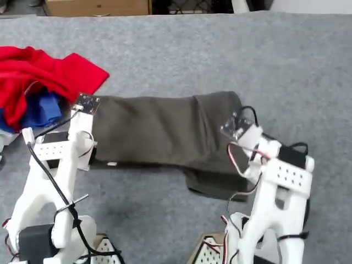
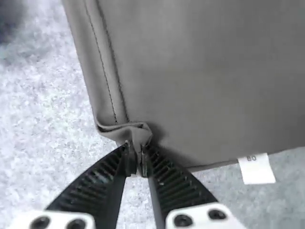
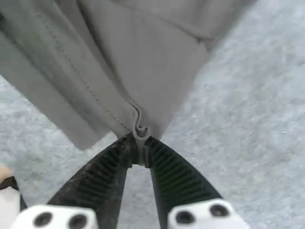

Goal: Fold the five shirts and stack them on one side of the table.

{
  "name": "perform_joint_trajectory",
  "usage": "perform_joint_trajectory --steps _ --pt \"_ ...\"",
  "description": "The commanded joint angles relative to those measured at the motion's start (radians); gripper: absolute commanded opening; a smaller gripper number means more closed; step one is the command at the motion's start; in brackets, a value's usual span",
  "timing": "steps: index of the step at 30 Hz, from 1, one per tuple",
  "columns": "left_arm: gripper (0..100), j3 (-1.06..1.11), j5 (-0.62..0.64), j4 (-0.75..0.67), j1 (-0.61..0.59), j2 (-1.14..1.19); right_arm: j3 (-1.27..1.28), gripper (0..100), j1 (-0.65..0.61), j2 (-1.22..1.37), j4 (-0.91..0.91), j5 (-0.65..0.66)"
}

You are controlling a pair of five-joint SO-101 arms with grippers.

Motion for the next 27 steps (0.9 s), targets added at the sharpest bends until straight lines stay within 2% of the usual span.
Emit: perform_joint_trajectory --steps 1,5,7,12,17,21,24,27 --pt "3 0.012 -0.037 0.005 -0.03 -0.032 0.047 1.4 0.018 -0.065 -0.028 0.012" --pt "3 0.008 -0.043 0.005 -0.061 -0.032 0.065 1.3 0.02 -0.097 -0.021 0.009" --pt "3 -0.041 -0.005 0.008 -0.07 -0.04 0.05 1.3 0.025 -0.113 -0.028 -0.009" --pt "3 -0.406 0.222 0.17 -0.134 -0.184 -0.177 1.3 0.026 -0.202 -0.081 -0.334" --pt "3 -0.74 0.256 0.338 -0.087 -0.384 -0.492 1.3 0.018 -0.277 -0.161 -0.608" --pt "3 -0.932 0.256 0.453 -0.054 -0.522 -0.757 1.3 0.028 -0.275 -0.241 -0.753" --pt "3 -1.058 0.256 0.529 -0.058 -0.589 -0.903 1.3 0.026 -0.275 -0.311 -0.812" --pt "3 -1.135 0.252 0.614 -0.054 -0.618 -0.97 1.3 0.017 -0.275 -0.307 -0.845"
